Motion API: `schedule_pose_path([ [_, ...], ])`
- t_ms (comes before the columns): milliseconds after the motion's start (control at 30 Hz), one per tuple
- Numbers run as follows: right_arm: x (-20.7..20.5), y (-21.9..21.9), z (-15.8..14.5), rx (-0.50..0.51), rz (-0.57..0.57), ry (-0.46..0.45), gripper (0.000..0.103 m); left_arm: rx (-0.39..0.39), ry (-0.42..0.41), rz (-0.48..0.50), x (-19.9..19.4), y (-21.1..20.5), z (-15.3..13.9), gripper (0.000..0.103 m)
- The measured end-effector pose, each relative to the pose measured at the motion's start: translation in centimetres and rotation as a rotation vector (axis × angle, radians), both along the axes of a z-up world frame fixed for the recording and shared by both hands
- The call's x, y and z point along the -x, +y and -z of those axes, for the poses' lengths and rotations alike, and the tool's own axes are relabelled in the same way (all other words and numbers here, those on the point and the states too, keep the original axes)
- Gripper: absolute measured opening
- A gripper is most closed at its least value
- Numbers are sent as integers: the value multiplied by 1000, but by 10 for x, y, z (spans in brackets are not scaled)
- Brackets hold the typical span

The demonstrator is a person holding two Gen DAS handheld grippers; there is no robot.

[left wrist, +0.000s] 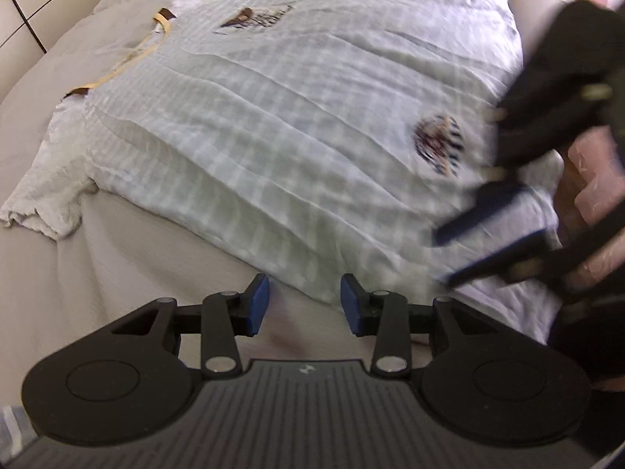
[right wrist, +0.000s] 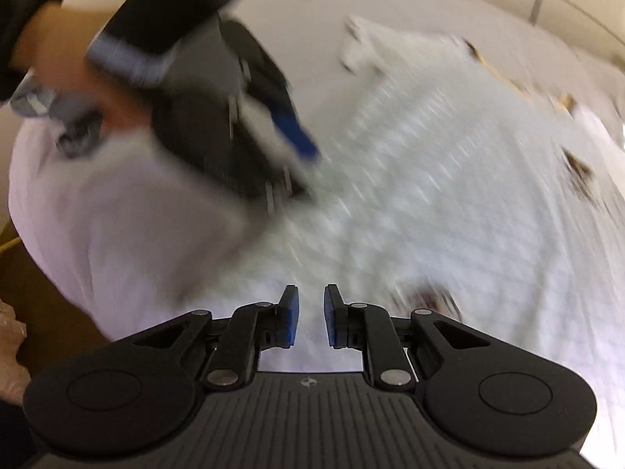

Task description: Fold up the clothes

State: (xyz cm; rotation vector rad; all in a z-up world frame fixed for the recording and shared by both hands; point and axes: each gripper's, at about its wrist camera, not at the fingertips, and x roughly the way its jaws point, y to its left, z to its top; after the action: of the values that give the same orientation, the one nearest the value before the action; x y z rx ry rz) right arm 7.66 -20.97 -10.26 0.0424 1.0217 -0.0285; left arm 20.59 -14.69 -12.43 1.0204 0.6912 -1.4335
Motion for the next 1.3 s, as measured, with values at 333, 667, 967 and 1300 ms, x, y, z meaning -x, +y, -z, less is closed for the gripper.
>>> schedule_pose_path([
  [333, 76, -30, 38, 38, 50, 187, 20, -25, 9, 37, 62, 32, -2, 33],
  [667, 68, -24, -1, 7, 65, 22, 24, -89, -24, -22, 89, 66, 1, 34],
  [967, 107, -74, 28, 0, 156, 132, 31, 66, -10, -127, 94, 40, -24, 35],
  [1300, 127, -140, 4, 23, 387, 25, 31, 16, -10, -29, 112, -26, 9, 35],
])
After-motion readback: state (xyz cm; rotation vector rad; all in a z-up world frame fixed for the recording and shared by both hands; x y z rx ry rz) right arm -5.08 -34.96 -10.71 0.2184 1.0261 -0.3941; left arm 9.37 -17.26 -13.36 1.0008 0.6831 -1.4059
